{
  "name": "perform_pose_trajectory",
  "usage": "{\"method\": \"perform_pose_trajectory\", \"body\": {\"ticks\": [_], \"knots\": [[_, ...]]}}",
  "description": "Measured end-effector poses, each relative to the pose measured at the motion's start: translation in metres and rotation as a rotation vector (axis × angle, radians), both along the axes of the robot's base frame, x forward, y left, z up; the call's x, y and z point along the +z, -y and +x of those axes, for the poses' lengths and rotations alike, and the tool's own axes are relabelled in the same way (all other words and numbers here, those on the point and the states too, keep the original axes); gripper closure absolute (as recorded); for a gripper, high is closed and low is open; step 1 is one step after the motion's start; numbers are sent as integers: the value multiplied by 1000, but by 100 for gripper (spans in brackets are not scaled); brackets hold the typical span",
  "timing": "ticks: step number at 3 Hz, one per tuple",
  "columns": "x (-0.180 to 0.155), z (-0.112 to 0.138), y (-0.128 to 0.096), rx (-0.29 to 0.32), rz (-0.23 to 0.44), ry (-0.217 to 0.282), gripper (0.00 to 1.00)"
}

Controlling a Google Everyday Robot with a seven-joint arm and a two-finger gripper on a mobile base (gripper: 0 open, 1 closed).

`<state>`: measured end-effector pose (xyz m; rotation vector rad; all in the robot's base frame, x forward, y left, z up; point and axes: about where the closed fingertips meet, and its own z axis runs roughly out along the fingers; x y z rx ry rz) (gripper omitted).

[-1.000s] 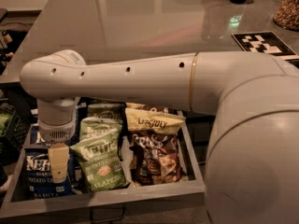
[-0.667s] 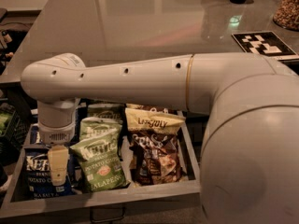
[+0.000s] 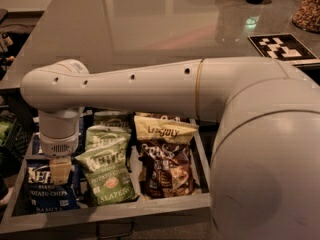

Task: Pick blue chip bag from top drawer and place on counter

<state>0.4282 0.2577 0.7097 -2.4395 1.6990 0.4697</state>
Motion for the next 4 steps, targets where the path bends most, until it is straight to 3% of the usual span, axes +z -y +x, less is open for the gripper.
{"method": "perform_pose_trajectory", "body": {"ticks": [2, 4], "knots": [[0, 0, 0, 0, 0, 0, 95], [0, 0, 0, 0, 0, 0, 100]]}}
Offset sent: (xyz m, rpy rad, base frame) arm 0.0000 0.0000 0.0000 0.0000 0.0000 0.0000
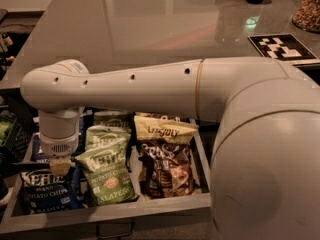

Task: Pick blue chip bag from top drawer and place on counter

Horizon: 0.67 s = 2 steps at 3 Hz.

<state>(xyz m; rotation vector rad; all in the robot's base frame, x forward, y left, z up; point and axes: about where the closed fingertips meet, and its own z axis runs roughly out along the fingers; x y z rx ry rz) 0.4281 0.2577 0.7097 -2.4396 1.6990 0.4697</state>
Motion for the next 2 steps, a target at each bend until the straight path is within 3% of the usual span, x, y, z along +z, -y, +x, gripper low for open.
{"method": "perform_pose_trajectory", "body": {"ticks": [2], "knots": [[39, -19, 12, 5, 59, 5, 100]]}}
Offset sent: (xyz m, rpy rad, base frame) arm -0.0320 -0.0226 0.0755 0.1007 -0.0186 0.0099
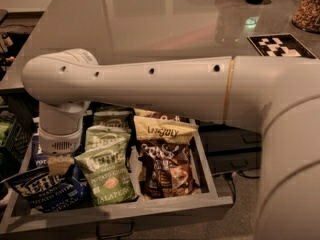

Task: Pick blue chip bag from top drawer and place on counter

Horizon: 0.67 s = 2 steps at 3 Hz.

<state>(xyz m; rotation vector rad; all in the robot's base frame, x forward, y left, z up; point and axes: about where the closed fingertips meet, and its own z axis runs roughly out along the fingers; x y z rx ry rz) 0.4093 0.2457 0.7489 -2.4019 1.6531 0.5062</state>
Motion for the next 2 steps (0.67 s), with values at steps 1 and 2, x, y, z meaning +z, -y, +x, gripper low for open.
{"method": "perform_pose_trajectory", "body": {"ticks": [1, 2], "knots": [[32, -10, 7, 13, 20, 24, 100], [66, -20, 10, 30, 33, 66, 100]]}}
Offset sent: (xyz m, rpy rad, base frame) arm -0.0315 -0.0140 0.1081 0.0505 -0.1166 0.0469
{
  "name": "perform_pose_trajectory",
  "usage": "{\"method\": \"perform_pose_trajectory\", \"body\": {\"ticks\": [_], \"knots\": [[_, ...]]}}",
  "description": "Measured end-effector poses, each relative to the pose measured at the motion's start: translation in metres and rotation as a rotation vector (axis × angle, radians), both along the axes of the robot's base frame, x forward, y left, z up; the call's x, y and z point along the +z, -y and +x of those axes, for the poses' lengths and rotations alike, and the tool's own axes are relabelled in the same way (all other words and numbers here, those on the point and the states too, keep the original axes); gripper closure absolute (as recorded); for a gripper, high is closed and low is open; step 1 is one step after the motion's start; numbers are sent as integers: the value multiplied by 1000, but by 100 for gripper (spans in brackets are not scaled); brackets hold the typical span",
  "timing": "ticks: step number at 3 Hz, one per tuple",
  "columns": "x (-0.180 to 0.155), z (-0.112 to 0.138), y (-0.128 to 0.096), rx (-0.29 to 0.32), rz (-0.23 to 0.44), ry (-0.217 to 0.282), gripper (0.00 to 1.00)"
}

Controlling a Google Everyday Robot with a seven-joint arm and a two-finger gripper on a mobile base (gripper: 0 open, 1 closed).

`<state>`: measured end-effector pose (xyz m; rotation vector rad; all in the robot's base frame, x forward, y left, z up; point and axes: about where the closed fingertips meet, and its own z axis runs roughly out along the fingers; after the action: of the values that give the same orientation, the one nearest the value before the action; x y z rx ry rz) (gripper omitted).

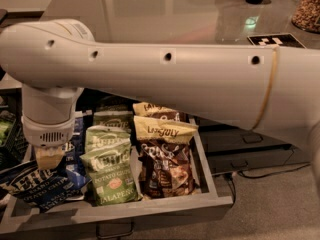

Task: Pick blue chip bag from top drawer and place on counter

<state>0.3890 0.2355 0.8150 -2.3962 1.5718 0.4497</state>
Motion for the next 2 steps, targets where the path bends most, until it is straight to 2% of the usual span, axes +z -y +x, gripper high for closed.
{"method": "perform_pose_trajectory", "body": {"ticks": [2], "knots": [[61, -16, 1, 48, 40, 93, 100]]}}
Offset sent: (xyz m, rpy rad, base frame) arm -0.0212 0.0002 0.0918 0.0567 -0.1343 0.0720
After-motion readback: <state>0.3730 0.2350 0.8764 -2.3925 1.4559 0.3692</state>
